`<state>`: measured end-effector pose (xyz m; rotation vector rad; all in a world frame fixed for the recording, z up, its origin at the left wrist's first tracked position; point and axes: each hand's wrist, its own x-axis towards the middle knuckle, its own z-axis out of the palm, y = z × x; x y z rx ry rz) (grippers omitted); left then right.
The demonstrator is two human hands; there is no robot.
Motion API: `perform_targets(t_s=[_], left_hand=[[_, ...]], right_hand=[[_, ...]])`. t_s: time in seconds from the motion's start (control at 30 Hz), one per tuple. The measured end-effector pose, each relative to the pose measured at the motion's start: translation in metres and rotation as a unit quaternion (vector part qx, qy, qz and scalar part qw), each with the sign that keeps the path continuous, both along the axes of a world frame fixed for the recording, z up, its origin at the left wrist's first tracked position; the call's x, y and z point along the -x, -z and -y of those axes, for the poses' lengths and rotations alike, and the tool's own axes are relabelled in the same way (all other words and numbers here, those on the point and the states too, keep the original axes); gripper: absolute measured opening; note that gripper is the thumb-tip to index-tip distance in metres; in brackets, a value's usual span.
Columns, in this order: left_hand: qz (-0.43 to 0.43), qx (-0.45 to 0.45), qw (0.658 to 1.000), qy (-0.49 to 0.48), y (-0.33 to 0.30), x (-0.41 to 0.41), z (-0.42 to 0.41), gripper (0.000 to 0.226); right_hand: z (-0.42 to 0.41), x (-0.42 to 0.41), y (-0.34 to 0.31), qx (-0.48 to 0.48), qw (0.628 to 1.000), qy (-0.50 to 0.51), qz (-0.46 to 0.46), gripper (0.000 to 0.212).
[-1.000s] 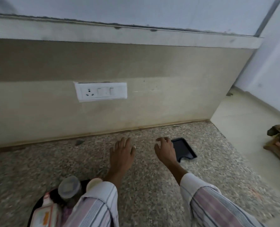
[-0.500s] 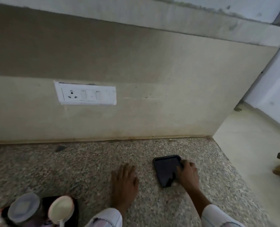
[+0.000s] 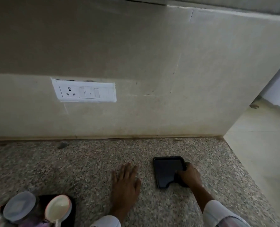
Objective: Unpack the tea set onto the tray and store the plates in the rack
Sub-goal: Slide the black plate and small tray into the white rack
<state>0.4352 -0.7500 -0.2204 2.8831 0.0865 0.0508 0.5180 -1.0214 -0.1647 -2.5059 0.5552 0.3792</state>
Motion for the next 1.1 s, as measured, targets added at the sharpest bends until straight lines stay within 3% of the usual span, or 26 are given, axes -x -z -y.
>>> perform_targets(t_s=[0.13, 0.27, 0.47, 0.57, 0.67, 0.83, 0.93, 1.1], left_hand=[[0.002, 0.006, 1.000, 0.000, 0.005, -0.001, 0.001, 0.056], [-0.024, 0.015, 1.000, 0.006, 0.004, 0.000, 0.003, 0.055], [-0.028, 0.036, 0.999, 0.008, -0.014, -0.006, -0.008, 0.058], [0.023, 0.072, 0.997, -0.016, -0.045, -0.009, -0.027, 0.064], [0.040, 0.065, 0.997, -0.009, -0.085, -0.010, -0.067, 0.065], [0.083, 0.043, 0.994, -0.051, -0.162, 0.004, -0.154, 0.066], [0.070, 0.040, 0.994, -0.074, -0.195, 0.020, -0.211, 0.057], [0.048, 0.019, 0.995, -0.091, -0.227, 0.055, -0.286, 0.062]], right_hand=[[-0.014, 0.004, -0.002, -0.015, 1.000, 0.002, 0.018, 0.038], [-0.027, 0.011, 0.000, -0.119, 0.989, 0.020, 0.080, 0.018], [-0.049, 0.039, -0.006, -0.246, 0.959, -0.052, 0.127, 0.048], [-0.060, 0.039, -0.013, -0.284, 0.945, -0.047, 0.157, 0.049], [-0.084, 0.031, -0.022, -0.295, 0.941, -0.065, 0.149, 0.050], [-0.158, 0.025, -0.058, -0.384, 0.904, -0.090, 0.162, 0.048], [-0.211, 0.023, -0.072, -0.421, 0.890, -0.113, 0.130, 0.049], [-0.308, 0.036, -0.096, -0.451, 0.879, -0.110, 0.114, 0.052]])
